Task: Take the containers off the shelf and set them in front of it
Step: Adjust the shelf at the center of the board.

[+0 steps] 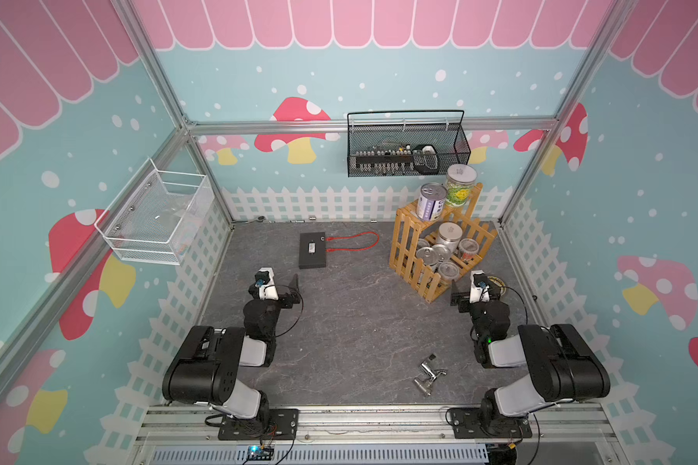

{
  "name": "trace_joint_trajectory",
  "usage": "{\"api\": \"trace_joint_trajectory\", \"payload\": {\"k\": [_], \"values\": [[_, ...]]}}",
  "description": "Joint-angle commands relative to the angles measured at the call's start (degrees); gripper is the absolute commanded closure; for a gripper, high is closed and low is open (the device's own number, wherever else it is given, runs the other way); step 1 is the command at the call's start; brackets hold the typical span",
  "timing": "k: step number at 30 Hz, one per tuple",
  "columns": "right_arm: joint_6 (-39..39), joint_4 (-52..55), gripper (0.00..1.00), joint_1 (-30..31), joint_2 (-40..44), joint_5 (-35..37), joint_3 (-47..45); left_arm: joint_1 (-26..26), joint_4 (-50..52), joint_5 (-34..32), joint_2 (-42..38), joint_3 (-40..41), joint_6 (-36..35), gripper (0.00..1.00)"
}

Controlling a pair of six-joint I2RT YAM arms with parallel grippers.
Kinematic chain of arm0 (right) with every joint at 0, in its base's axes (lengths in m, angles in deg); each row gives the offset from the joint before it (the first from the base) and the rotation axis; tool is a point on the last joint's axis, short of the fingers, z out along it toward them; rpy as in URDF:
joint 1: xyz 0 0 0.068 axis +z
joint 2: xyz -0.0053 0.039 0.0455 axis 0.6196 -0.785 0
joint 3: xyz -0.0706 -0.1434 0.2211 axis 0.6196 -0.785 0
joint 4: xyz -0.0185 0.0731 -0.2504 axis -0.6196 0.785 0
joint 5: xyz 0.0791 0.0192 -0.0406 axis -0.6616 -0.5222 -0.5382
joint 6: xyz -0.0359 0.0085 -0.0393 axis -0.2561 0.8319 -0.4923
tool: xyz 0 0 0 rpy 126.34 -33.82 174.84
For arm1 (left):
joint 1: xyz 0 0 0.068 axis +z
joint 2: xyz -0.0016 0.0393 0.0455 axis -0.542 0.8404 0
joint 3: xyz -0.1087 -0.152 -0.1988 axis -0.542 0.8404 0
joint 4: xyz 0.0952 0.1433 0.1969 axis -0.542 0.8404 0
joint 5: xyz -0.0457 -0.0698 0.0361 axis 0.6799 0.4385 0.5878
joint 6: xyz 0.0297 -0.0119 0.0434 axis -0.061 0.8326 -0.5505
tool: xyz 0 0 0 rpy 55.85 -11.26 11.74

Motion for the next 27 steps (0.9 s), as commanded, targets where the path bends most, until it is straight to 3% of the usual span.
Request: {"api": "trace_joint_trajectory", "payload": {"k": [1,21,27], "values": [[-0.36,-1.11,0.01,-0.12,0.06,0.55,0.73,-0.22,-0.93,-0.17,-0.23,-0.41,-0.82,0.01],[-0.09,-0.57,0.01,-0.91,0.16,-1.51,0.95,0.28,-1.33,0.71,-0.32,-0.16,-0.55,0.01],[-1.55,5.96,0.01,-0.91,6.71,-6.23,1.82,0.15,6.90,-0.56,-8.75,-0.90,-0.28,0.01]]}}
